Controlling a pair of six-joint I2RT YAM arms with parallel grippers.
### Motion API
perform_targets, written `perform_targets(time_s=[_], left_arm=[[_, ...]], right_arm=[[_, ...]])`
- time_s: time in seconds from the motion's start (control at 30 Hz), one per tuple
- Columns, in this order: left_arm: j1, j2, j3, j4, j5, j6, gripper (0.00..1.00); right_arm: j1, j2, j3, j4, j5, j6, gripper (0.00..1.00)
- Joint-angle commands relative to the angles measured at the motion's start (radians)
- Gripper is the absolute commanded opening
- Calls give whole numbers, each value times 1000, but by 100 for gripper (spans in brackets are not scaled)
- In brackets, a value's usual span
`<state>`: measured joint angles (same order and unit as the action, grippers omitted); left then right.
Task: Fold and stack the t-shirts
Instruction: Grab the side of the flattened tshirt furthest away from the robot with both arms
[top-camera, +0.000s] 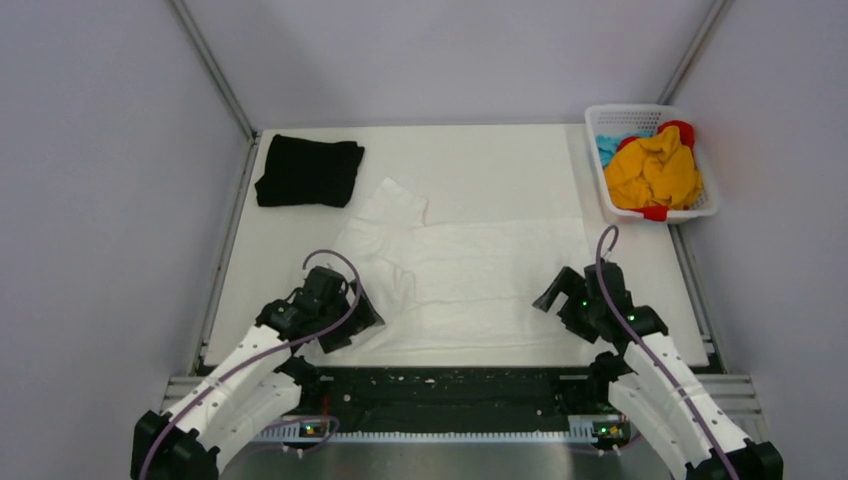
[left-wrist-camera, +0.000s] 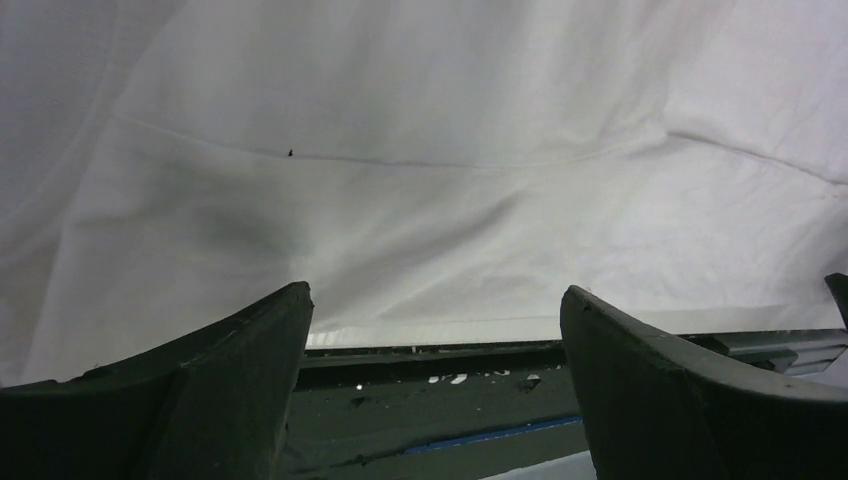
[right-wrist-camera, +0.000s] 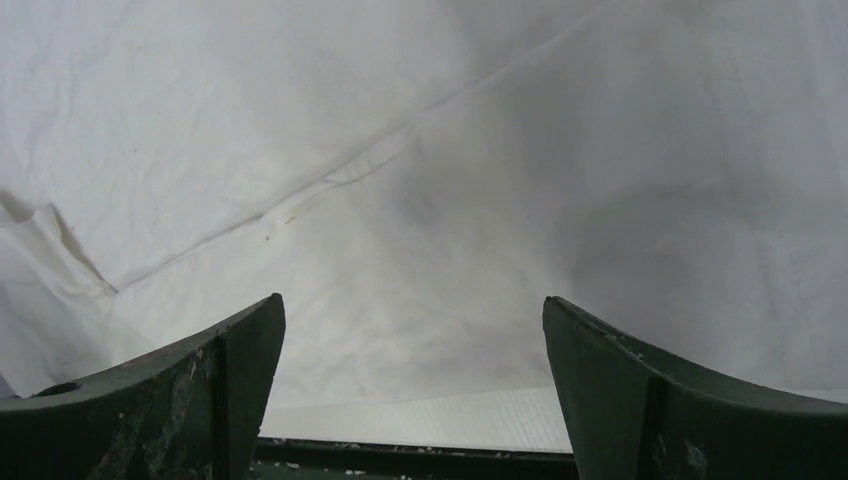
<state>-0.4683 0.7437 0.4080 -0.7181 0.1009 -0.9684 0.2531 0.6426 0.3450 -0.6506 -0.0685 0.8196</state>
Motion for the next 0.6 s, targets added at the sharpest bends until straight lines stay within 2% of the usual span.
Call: perform_targets(time_s=[0.0,0.17,0.23,0.4,0.57], left_arm=[[-2,29,203,-44,-138,69,99],[7,267,464,46,-304,183,99],[34,387,586,85,-330,244,99],[87,703,888,97,-409,371,99],[164,986,1154,171,-315,497,99]], right_arm=[[4,-18,160,-11,105,-27,99],[4,65,291,82,278,-73,99],[3,114,311,149,332,-74,99],[3,304,390,274,385,-121,99],[0,477,457,315,486,-144,99]])
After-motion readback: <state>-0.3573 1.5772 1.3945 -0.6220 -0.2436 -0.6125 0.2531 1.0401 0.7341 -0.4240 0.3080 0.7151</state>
